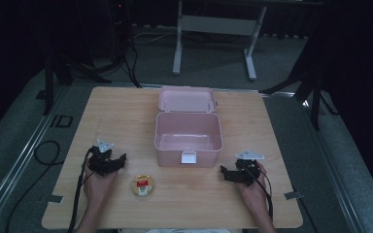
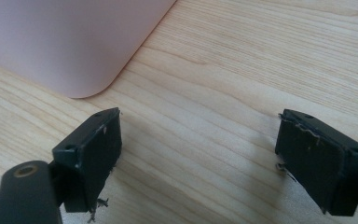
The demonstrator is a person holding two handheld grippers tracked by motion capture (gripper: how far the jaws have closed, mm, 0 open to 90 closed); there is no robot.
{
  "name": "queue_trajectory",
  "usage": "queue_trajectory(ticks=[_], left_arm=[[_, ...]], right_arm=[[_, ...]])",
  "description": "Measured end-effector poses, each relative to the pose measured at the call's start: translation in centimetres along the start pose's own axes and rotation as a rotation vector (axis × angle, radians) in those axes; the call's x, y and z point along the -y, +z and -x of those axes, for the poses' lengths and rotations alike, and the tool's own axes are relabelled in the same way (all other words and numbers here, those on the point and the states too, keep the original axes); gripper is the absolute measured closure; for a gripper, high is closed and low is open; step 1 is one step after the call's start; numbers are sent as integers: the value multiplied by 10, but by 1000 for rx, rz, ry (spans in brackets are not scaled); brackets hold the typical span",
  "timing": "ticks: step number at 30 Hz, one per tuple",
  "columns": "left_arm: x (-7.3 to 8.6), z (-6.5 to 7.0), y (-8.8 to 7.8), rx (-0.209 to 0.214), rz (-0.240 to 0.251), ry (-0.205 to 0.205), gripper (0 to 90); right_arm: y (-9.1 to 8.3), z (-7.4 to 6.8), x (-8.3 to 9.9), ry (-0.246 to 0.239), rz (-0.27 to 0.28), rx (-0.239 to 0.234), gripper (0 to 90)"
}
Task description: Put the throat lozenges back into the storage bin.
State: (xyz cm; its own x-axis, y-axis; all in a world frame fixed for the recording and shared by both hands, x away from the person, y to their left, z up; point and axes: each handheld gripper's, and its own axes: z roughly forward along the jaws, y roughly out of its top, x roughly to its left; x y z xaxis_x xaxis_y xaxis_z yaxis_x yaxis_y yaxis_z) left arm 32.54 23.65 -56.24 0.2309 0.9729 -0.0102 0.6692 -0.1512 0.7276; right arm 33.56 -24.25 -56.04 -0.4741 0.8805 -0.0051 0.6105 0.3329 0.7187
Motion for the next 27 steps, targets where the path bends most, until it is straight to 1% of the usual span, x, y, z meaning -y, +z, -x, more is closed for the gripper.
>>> queue_trajectory(ticks=[4,7,12,14,17,20,21,23,25,27], left_arm=[[0,-1,-3,9,-5,1,396],[-1,-2,-7,-3,-1,-3,405],[-2,-4,-15,12,4,-10,402],[-4,-2,-17,7,2,6,402],[-8,1,-21,-3,0,46,401],[-10,5,-25,-9,-2,75,399],[-11,6,-27,-5,-11,99,394],[-11,7,-29,-4,-10,105,393],[-12,7,-33,11,-6,111,391],[-14,7,-38,22,-10,127,391]], right_arm=[[0,0,0,0,0,0,139],[0,0,0,0,0,0,140],[0,0,0,-1,0,0,140],[0,0,0,-1,0,0,140],[0,0,0,0,0,0,140],[0,0,0,0,0,0,140],[0,0,0,0,0,0,140],[0,0,0,0,0,0,140],[0,0,0,-1,0,0,140],[0,0,0,0,0,0,139]])
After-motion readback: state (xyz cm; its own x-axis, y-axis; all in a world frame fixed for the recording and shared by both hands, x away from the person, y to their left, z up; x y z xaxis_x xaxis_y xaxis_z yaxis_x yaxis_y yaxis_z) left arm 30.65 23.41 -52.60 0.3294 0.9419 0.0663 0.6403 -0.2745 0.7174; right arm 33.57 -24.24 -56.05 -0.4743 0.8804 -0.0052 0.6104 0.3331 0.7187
